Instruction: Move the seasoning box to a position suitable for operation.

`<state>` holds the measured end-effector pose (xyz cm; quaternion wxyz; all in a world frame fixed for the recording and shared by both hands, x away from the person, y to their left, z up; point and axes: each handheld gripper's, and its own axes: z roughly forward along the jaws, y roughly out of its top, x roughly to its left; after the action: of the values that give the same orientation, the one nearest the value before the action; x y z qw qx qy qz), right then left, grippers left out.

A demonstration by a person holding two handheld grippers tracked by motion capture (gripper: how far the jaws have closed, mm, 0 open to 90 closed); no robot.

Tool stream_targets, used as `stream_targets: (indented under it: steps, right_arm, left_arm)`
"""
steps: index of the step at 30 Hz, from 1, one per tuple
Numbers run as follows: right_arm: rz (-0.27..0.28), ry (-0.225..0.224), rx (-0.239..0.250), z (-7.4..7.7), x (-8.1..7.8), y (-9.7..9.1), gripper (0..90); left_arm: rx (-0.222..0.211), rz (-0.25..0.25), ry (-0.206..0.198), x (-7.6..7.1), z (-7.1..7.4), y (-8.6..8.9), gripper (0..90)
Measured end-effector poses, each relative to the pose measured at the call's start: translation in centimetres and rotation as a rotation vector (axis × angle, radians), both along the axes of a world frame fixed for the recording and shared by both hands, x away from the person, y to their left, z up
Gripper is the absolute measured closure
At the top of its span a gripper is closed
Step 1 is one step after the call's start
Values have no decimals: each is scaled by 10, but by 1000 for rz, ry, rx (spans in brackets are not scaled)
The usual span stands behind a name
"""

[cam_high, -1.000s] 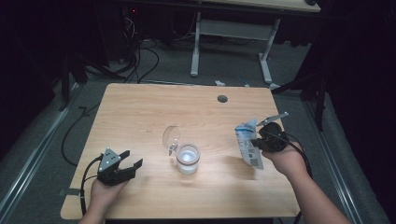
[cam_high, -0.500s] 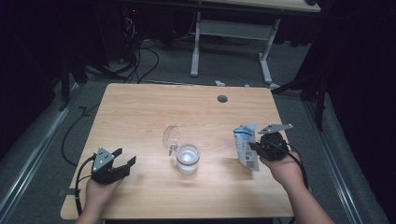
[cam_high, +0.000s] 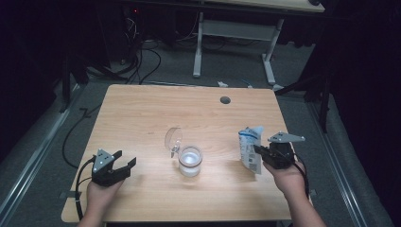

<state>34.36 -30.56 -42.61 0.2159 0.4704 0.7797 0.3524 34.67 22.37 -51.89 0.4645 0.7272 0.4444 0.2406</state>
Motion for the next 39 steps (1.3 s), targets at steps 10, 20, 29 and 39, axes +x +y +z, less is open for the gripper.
stream_targets:
  steps: [10, 20, 29, 39]
  right_arm:
    - [-3, -92, 69, -12, -9, 2, 899]
    - [-14, -190, 172, -18, -15, -1, 900]
    - [-52, -282, 192, -34, -19, 4, 900]
    - [-25, -307, 204, -37, -18, 8, 900]
  left_arm:
    - [23, -10, -30, -3, -2, -6, 311]
    - [-42, -64, -43, -8, -4, -10, 317]
    - [-57, -84, -61, -13, -7, -11, 334]
    - [-33, -100, -93, -15, -11, -15, 336]
